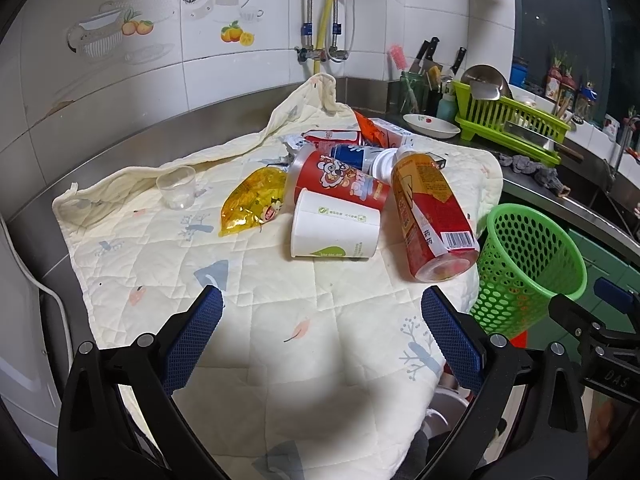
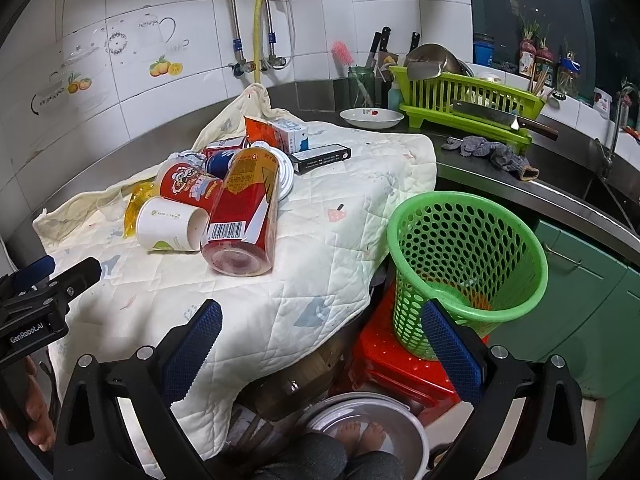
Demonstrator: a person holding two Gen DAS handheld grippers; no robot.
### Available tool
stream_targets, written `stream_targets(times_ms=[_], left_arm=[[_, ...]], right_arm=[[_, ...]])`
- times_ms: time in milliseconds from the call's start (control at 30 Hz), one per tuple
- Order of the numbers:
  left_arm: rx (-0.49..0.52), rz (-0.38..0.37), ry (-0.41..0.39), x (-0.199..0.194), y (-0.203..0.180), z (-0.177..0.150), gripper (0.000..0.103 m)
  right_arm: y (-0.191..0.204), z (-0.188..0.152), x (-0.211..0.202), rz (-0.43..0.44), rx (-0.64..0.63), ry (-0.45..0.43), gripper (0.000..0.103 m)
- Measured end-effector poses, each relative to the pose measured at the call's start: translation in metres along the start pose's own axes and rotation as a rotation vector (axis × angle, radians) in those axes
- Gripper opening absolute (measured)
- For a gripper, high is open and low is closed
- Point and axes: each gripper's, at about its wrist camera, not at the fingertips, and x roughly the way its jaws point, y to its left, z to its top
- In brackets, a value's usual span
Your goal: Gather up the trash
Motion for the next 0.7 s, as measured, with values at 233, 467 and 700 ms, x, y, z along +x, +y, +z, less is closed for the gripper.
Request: stream_targets(times_ms=[233,467,700], left_arm=[[-0.002,-0.001,-0.006,-0.0003,0.0001,-0.0001,0.098],[0.0,-0.001,-0.009,-0.0005,0.0003,0.0006,0.098],[-0.003,0.004,-0.021,-0.0013,0.0,0.002,0.098]], right_arm=[[-0.0016,0.0,-0.0013,-0.005,0.006,-0.005,0.097],[-0.0026,-0.0001,-0.0021,-0.008,0.008,-0.007,0.097],[-0.0036,0.0001,-0.0028,-0.007,0.01,-0.008,0.097]])
